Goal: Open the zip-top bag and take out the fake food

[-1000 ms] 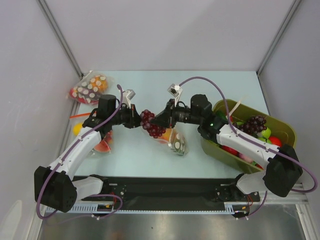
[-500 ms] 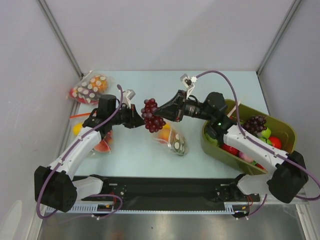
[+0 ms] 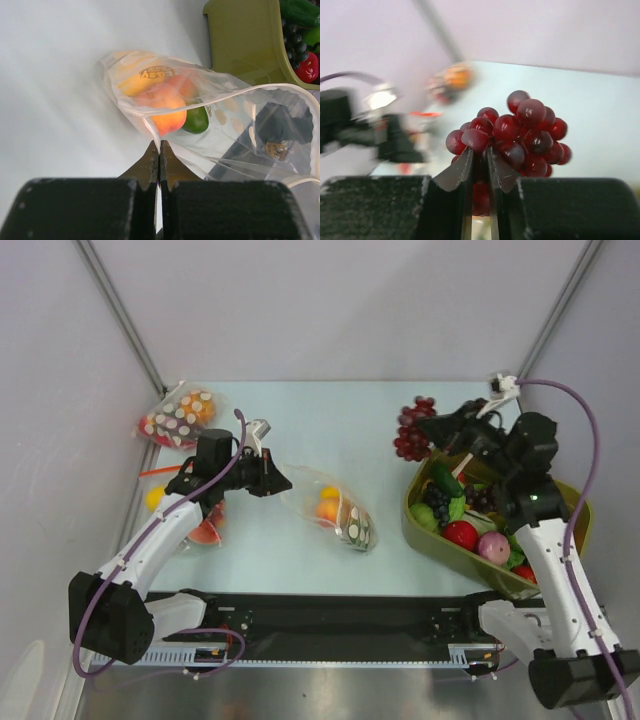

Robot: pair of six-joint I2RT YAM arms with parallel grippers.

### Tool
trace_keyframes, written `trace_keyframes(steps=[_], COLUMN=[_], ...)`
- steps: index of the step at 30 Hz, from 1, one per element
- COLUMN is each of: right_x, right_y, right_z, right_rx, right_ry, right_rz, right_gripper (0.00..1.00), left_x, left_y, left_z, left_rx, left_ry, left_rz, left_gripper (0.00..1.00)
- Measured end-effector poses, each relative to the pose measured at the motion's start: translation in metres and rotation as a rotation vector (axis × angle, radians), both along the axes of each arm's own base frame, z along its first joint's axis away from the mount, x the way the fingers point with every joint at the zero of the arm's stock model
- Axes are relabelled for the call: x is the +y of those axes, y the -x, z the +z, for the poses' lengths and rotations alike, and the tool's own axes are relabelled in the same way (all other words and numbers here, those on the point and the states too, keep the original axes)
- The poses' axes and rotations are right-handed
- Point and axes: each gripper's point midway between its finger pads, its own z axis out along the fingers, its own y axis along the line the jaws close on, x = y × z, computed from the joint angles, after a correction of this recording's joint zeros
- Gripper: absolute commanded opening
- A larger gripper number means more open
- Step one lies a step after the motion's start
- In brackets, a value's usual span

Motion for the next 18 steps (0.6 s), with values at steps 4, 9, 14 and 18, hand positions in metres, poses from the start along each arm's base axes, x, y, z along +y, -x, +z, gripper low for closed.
trace_keyframes(steps=[4, 9, 14, 18], right_x=[-0.102, -0.172, -0.177, -0.182], right_y=[-0.029, -0.025, -0.02, -0.016], right_z=[-0.04, -0.07, -0.089, -0.115], right_rx=[0.157, 0.288, 0.343, 0.413], right_ry=[0.055, 0.069, 0.075, 0.091], right_rz=[-0.334, -0.578, -0.611, -0.643], right_gripper=[0.11, 0.11, 0.11, 0.1], left_x=[0.0, 0.0, 0.0, 0.0], left_y=[0.0, 0.0, 0.0, 0.0], left_z=[0.0, 0.0, 0.0, 0.0], left_rx=[0.0, 0.0, 0.0, 0.0], left_ry=[0.0, 0.0, 0.0, 0.0], left_rz=[0.0, 0.0, 0.0, -0.001], left_gripper=[0.0, 0.0, 0.0, 0.0])
